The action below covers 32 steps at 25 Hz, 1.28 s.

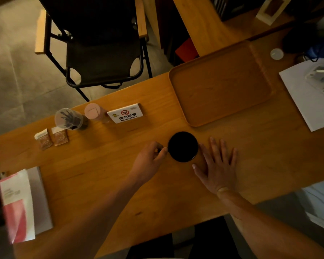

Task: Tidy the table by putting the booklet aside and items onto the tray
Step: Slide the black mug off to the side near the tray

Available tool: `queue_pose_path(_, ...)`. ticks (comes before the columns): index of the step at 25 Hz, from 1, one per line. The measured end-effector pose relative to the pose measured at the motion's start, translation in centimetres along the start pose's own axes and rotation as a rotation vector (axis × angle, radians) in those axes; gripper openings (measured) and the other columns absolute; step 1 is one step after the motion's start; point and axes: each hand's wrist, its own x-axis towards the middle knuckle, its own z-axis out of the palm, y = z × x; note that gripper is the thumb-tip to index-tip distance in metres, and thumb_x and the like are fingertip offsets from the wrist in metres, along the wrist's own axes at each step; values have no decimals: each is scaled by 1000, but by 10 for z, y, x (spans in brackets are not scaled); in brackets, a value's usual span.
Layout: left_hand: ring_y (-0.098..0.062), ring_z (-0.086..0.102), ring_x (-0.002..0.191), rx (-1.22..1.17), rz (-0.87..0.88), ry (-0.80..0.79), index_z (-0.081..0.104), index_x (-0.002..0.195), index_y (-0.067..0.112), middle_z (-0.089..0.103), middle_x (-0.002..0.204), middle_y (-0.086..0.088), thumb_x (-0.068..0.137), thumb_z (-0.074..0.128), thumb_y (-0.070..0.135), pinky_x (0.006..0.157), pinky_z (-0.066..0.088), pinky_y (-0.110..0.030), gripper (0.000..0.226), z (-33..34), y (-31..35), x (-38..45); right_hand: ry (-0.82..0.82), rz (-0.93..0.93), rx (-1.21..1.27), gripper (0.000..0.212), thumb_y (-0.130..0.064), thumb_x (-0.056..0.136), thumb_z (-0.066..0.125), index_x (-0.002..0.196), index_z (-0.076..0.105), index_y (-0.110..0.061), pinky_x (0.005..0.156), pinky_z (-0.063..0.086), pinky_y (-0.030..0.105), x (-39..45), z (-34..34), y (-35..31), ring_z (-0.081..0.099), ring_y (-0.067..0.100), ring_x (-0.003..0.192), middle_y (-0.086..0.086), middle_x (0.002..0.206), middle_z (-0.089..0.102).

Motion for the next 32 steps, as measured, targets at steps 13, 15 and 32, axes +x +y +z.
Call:
queue_pose_path(13, -8, 37, 47, -53, -146, -46, 61, 91, 23, 57, 73, -7, 98, 41, 51, 51, 31, -31, 35, 14, 16, -20, -15, 220, 54, 73, -75, 88, 19, 152, 6, -43, 115, 7, 66, -5, -14, 108, 8, 31, 149, -2, 163, 10)
queue_pose_path(15, -6, 35, 43, -59, -137, -2, 63, 90, 22, 50, 59, 7, 94, 40, 55, 45, 27, -24, 39, 21, 22, -26, -14, 278, 76, 74, -75, 87, 17, 152, 3, -43, 115, 6, 67, -2, -17, 133, 6, 31, 150, -2, 164, 8)
queue_pose_path(32, -28, 56, 70, -101, -112, -19, 66, 84, 37, 62, 90, -23, 95, 45, 52, 65, 38, -39, 28, 122, 147, 46, 52, 395, 168, 77, -75, 87, 20, 153, 20, -35, 117, 0, 62, 7, -29, 225, 8, 32, 150, 3, 163, 14)
